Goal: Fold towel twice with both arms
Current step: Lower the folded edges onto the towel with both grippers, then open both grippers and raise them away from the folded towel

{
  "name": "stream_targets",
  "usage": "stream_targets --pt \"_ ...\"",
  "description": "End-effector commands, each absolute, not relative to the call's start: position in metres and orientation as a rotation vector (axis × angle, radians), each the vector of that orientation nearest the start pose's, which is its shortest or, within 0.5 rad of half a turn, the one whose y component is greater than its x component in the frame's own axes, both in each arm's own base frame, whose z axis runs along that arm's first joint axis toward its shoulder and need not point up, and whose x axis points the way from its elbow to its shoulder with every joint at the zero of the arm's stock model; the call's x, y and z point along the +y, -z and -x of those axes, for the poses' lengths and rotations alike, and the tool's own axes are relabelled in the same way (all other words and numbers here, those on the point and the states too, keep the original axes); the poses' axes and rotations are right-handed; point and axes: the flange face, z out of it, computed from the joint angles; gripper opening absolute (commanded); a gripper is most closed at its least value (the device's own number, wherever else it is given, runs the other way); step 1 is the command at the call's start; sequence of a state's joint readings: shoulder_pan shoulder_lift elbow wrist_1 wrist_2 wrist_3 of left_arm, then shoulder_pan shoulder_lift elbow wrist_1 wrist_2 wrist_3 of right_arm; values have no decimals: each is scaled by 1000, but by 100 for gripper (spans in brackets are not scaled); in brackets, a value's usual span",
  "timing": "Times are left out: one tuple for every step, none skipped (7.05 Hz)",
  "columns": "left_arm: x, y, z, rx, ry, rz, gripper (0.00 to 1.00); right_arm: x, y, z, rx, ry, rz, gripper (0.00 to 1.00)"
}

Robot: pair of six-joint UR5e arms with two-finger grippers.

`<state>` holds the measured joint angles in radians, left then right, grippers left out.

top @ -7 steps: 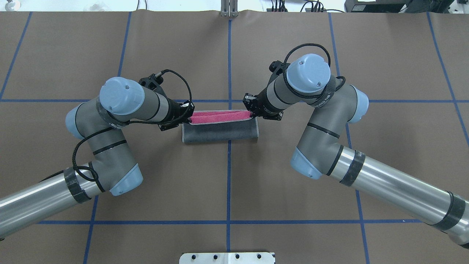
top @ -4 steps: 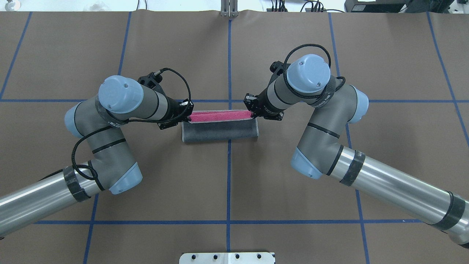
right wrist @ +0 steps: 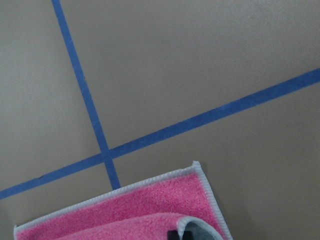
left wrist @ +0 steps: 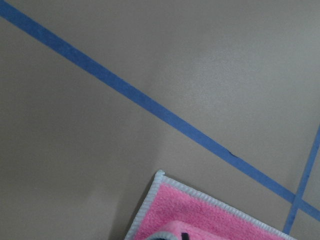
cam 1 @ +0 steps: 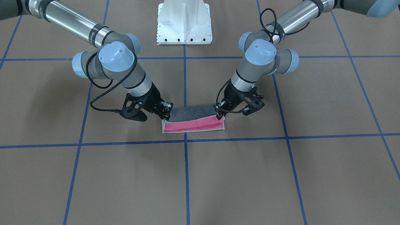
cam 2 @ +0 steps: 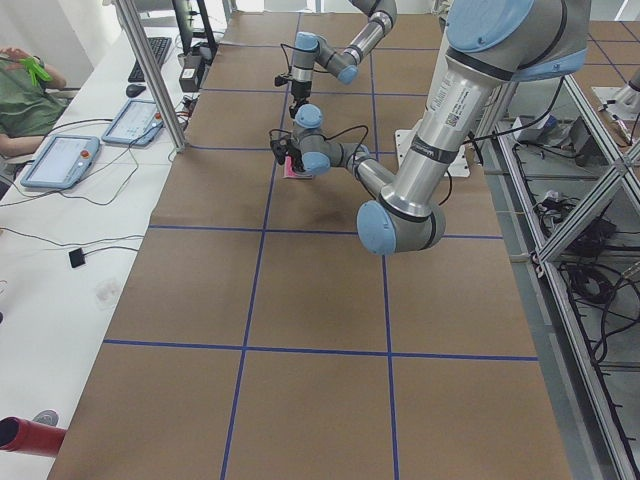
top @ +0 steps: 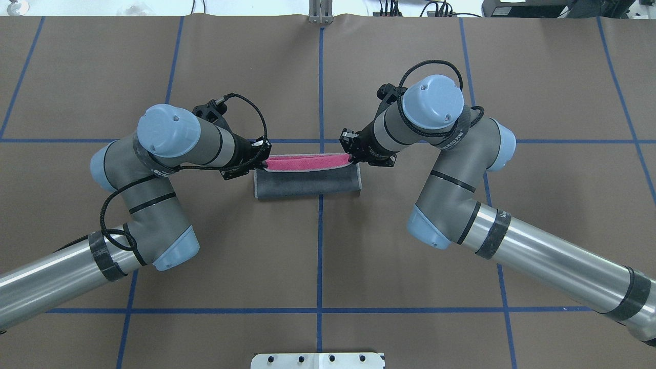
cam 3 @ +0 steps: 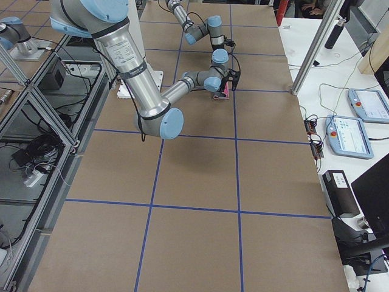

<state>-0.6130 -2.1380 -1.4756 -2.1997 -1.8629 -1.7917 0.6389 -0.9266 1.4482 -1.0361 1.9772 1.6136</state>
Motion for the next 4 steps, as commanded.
stream_targets --pt "-497 -297 -515 1141 593 41 99 -513 -265 519 -1113 -406 43 98" --pt "-497 -297 -515 1141 594 42 99 -517 -265 515 -1114 -411 45 98" --pt "-498 -290 -516 1150 594 41 99 -525 -265 506 -1116 -420 46 98" --pt "-497 -290 -518 1149 603 50 99 -535 -269 491 -1117 -420 58 98"
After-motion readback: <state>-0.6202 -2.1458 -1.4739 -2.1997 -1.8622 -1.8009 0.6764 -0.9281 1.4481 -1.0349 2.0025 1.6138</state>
